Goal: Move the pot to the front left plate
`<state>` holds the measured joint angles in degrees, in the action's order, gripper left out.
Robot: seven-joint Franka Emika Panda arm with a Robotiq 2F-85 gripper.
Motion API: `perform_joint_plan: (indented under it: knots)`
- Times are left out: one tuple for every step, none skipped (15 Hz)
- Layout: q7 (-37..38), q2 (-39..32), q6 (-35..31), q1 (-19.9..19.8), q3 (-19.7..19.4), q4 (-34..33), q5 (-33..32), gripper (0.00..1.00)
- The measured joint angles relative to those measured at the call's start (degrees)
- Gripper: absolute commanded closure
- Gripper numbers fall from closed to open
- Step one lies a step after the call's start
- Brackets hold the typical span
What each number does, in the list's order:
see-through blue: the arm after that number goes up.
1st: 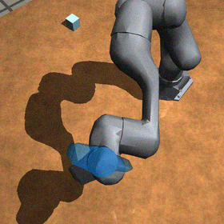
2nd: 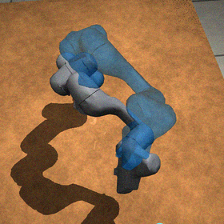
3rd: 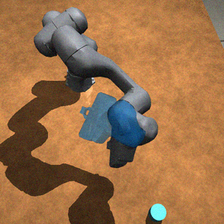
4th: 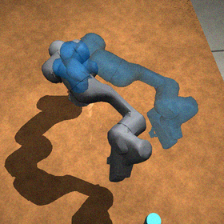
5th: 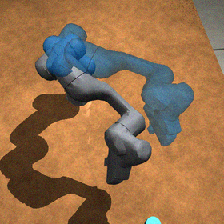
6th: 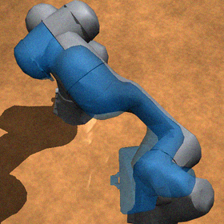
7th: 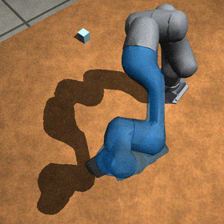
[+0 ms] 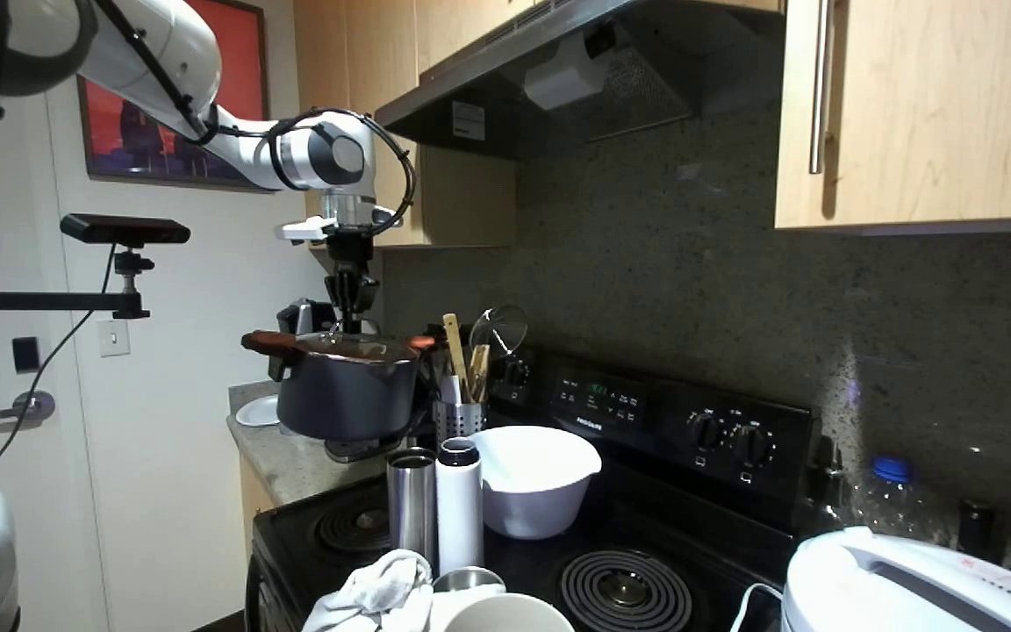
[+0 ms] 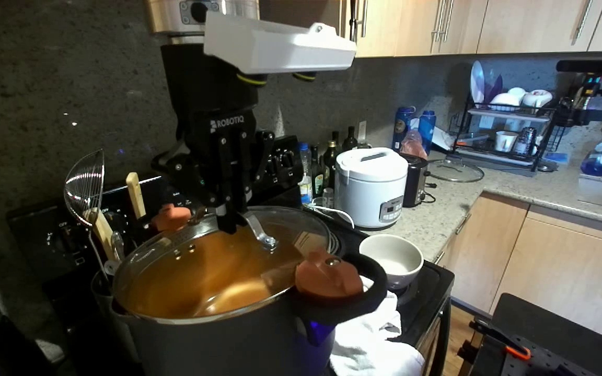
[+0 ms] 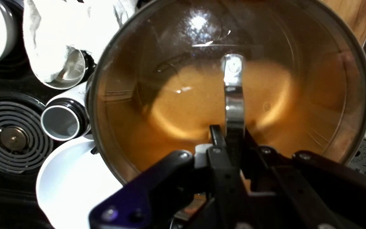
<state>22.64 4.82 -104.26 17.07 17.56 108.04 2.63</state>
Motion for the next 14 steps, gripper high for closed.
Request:
perform_joint_plan:
  knots:
    - [-0.03, 0.09, -0.88, 0.10, 0.06, 0.71, 0.29, 0.96]
    - [-0.10, 0.21, -1.70, 0.17, 0.12, 1.46, 0.62, 0.96]
    - [-0.20, 0.35, -2.41, 0.22, 0.18, 2.19, 1.03, 0.96]
    - [-0.50, 0.50, -3.06, 0.27, 0.23, 2.94, 1.42, 0.96]
    - [-1.06, 0.65, -3.60, 0.36, 0.25, 3.62, 1.82, 0.96]
    - [-1.33, 0.77, -4.02, 0.48, 0.27, 4.25, 2.17, 0.96]
    - [-1.69, 0.86, -4.34, 0.64, 0.29, 4.81, 2.48, 0.96]
    - [-2.23, 0.96, -4.68, 0.78, 0.34, 5.39, 2.86, 0.96]
    - [-2.52, 1.04, -4.99, 0.89, 0.46, 5.95, 3.17, 0.96]
    - [-2.91, 1.11, -5.29, 1.00, 0.61, 6.46, 3.40, 0.96]
    - [-3.19, 1.22, -5.67, 1.11, 0.78, 7.03, 3.54, 0.96]
    - [-3.24, 1.30, -6.04, 1.32, 0.93, 7.59, 3.61, 0.96]
    - [-3.24, 1.40, -6.54, 1.51, 1.15, 8.15, 3.63, 0.96]
    - [-3.24, 1.50, -7.23, 1.66, 1.44, 8.79, 3.63, 0.96]
